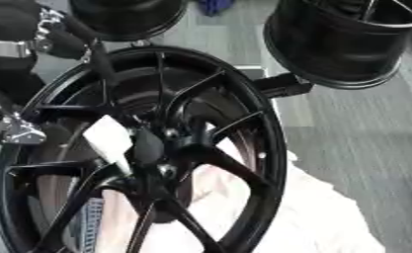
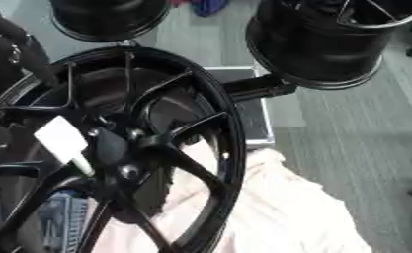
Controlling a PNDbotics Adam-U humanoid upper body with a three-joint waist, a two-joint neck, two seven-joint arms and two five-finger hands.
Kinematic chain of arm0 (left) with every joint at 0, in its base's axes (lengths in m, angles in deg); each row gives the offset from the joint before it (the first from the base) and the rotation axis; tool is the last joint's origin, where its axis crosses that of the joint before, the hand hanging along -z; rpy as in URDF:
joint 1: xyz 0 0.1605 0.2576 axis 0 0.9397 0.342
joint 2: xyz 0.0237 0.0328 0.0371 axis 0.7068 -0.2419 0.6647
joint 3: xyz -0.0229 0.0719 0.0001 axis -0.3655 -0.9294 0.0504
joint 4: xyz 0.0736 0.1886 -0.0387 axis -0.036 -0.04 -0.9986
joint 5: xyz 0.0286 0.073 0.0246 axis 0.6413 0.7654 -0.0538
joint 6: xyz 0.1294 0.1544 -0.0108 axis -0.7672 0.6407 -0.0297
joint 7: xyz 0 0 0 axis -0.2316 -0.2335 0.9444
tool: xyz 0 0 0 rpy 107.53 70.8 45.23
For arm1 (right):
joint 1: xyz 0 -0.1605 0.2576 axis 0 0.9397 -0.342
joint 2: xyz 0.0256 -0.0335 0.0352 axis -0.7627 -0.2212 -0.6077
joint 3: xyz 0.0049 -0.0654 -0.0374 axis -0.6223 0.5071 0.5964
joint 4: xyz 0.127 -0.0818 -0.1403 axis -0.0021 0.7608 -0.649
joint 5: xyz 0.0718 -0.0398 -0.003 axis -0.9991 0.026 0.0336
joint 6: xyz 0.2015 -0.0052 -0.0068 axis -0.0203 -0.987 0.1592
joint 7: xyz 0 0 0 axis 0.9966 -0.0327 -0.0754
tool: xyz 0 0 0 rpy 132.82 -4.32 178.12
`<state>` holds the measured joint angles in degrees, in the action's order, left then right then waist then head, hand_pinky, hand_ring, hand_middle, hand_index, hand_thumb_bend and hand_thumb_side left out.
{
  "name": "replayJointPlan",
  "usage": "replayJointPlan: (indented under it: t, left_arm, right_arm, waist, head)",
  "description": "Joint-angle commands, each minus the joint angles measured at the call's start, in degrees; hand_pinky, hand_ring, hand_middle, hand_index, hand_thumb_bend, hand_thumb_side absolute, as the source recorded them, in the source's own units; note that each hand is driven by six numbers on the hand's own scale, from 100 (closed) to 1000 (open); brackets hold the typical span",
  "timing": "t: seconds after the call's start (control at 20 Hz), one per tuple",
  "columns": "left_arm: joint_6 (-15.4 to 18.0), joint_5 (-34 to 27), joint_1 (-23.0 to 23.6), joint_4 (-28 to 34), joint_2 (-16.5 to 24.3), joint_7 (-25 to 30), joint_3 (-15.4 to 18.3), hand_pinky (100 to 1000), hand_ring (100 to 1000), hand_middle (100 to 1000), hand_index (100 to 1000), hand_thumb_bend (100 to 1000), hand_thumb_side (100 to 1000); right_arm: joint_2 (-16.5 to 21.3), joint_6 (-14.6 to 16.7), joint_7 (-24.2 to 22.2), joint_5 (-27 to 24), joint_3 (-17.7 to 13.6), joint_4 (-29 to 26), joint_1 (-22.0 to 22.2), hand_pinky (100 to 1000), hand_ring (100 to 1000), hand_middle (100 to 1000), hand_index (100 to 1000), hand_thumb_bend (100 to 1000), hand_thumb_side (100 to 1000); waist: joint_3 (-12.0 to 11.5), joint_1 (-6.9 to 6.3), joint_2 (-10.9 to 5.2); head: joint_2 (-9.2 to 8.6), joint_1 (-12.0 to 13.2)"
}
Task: Pull the pin out of the wheel hub.
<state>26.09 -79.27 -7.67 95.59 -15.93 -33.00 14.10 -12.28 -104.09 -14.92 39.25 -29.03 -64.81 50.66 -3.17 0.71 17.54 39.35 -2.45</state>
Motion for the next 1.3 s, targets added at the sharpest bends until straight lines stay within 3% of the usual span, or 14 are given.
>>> replayJointPlan:
  t: [0.05,0.25,0.4,1.3]
  left_arm:
    - [-4.5,-0.5,-1.5,0.5,0.0,-0.3,-0.8,776,698,655,803,486,118]
    - [-9.7,-0.3,-2.5,0.5,-1.4,-0.4,-2.5,772,693,651,807,508,126]
    - [-11.6,-0.5,-2.8,0.5,-2.3,0.9,-3.6,772,693,652,806,511,124]
    - [-16.2,0.1,-0.8,0.5,-3.7,7.8,-4.4,781,715,679,805,529,100]
  right_arm:
    - [1.4,0.1,-0.1,-0.1,-0.3,-0.7,-0.3,558,599,562,642,100,470]
    - [1.1,0.1,-0.2,-0.4,-0.2,-0.7,-0.5,557,598,561,641,100,470]
    - [0.8,0.2,-0.1,-0.6,-0.2,-0.7,-0.7,556,598,561,641,100,463]
    - [-0.8,0.5,0.2,-1.8,0.0,-0.7,-1.8,554,595,559,638,100,470]
  waist:
    - [0.1,-0.17,-0.65]
    - [0.1,-0.26,-0.33]
    - [0.1,-0.26,-0.08]
    - [0.2,0.48,2.05]
  head:
    - [0.44,0.1]
    - [0.61,0.1]
    - [0.81,0.1]
    - [1.26,1.0]
